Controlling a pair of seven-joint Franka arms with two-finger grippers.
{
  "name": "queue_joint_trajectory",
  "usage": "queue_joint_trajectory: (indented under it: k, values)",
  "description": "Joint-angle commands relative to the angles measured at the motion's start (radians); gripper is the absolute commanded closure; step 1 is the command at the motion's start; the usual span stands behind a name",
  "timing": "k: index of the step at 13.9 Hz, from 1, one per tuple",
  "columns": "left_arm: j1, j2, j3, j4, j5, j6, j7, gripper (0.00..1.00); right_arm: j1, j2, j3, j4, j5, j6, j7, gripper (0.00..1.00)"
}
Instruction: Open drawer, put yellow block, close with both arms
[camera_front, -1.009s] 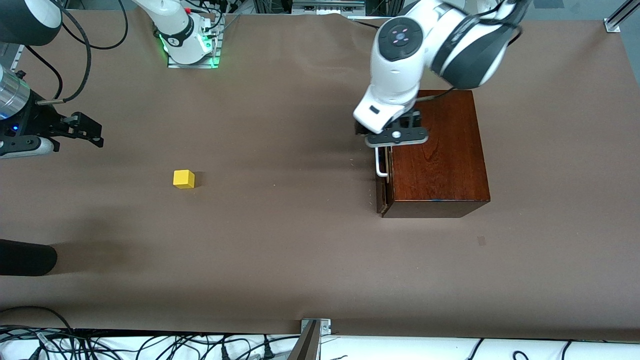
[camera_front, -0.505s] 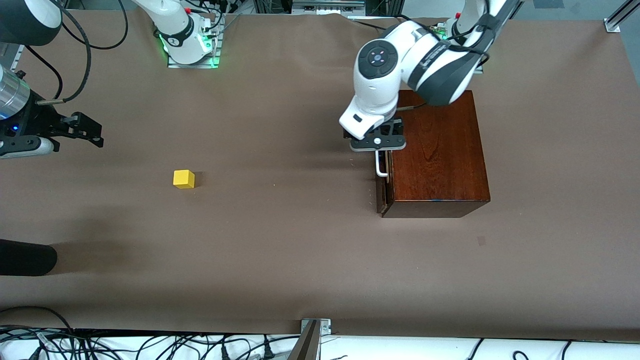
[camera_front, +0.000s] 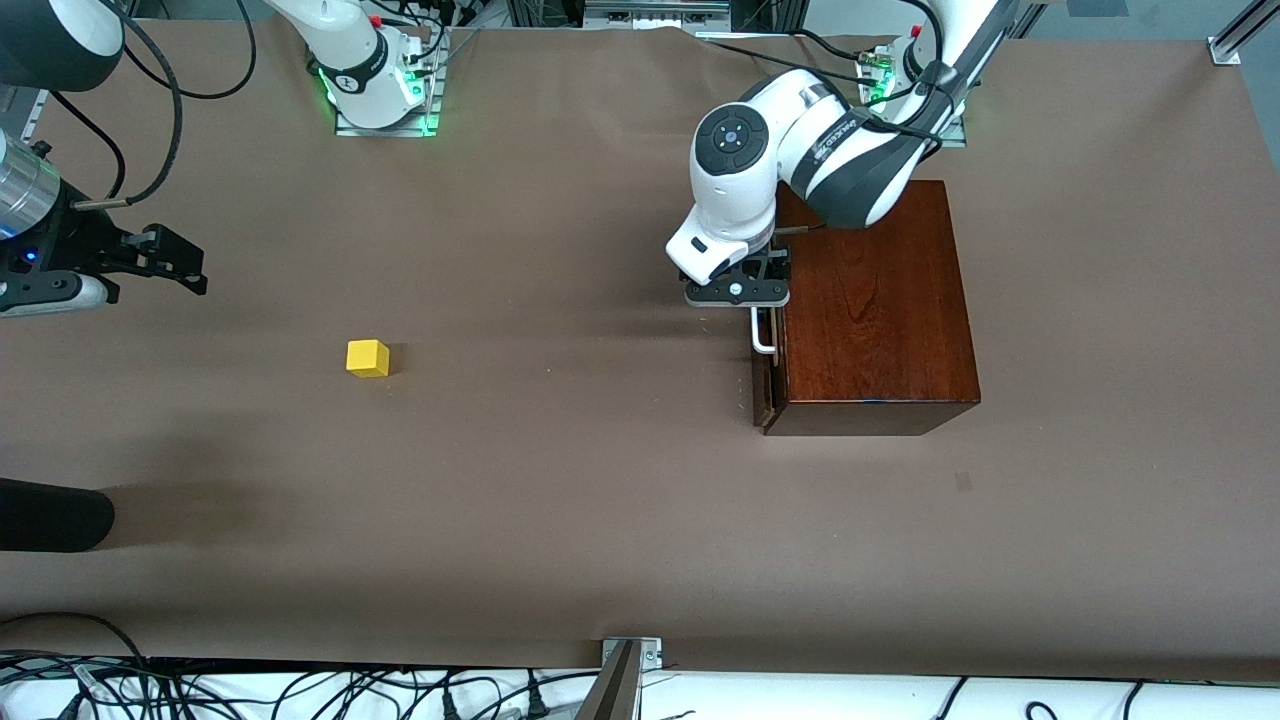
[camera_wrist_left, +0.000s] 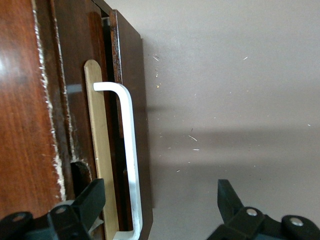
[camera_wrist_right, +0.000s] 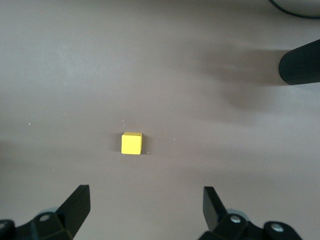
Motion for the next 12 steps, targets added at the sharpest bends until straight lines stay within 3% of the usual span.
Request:
queue_joint_trajectory:
  k: [1, 12]
  values:
    - [-0.002, -0.001, -0.002, -0.029, 0.031, 0.041, -0.022, 0.0, -0.007, 0.012, 0.005, 0.028, 0.0, -0.021, -0.017, 0.0]
    - [-0.065, 0.091, -0.002, -0.029, 0.158, 0.061, -0.176, 0.0, 0.002, 0.012, 0.015, 0.028, -0.009, -0.022, -0.011, 0.0]
